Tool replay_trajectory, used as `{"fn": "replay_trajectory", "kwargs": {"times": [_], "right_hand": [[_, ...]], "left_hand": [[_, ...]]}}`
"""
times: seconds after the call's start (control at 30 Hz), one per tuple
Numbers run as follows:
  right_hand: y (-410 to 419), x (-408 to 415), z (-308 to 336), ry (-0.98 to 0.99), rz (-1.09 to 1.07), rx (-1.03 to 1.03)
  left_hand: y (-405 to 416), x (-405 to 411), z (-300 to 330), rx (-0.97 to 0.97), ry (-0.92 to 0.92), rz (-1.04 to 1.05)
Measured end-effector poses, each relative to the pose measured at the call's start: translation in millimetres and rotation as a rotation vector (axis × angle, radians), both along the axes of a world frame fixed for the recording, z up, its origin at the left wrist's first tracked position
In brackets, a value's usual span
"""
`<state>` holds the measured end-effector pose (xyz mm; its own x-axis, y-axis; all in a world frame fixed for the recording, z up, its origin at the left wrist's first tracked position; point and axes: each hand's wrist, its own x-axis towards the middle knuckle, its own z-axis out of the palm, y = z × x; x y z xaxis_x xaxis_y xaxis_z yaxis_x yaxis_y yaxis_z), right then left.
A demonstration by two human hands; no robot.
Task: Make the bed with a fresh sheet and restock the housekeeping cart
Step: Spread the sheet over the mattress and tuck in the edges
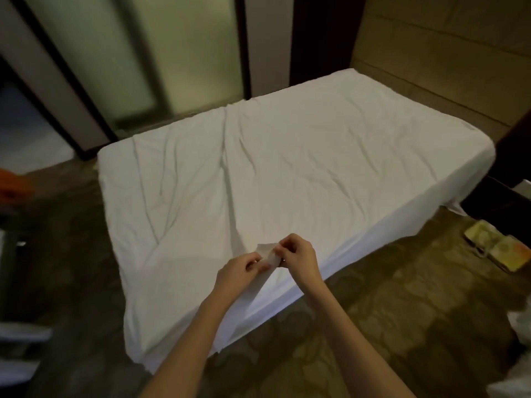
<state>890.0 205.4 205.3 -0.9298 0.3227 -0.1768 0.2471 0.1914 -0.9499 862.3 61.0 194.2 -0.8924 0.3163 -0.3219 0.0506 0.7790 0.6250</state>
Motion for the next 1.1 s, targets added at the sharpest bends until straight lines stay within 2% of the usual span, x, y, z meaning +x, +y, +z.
{"fn": "replay_trajectory", "kwargs": {"times": [0.13, 0.3, 0.4, 0.53, 0.67, 0.77, 0.93, 1.1], "right_hand": [[5.0, -11.9, 2.5, 0.035, 0.137, -0.056], [26.7, -3.5, 11.4, 0.095, 0.334, -0.127], [57.0, 9.4, 32.5, 0.15, 0.389, -0.171], [146.4, -3.0, 92.4, 0.288, 0.33, -0.181], [233.9, 1.6, 119.0, 0.273, 0.418, -0.091], [277.6, 9.5, 111.5, 0.242, 0.389, -0.02], [364.3, -6.1, 127.2, 0.279, 0.15, -0.112], [432.7, -19.9, 140.8, 0.269, 0.083, -0.123]], "left_hand": [[-2.0, 9.2, 3.2, -0.112, 0.151, 0.115], [23.5, 49.1, 20.0, -0.117, 0.357, 0.306], [61.4, 78.4, 39.6, -0.019, 0.461, 0.43], [153.5, 74.4, 92.3, 0.105, 0.681, 0.49], [231.6, 70.0, 111.3, 0.156, 0.62, 0.512], [273.2, 72.4, 116.3, 0.33, 0.518, 0.529], [354.1, 58.0, 140.7, 0.6, 0.215, 0.287], [423.5, 24.4, 151.5, 0.807, -0.019, 0.111]]}}
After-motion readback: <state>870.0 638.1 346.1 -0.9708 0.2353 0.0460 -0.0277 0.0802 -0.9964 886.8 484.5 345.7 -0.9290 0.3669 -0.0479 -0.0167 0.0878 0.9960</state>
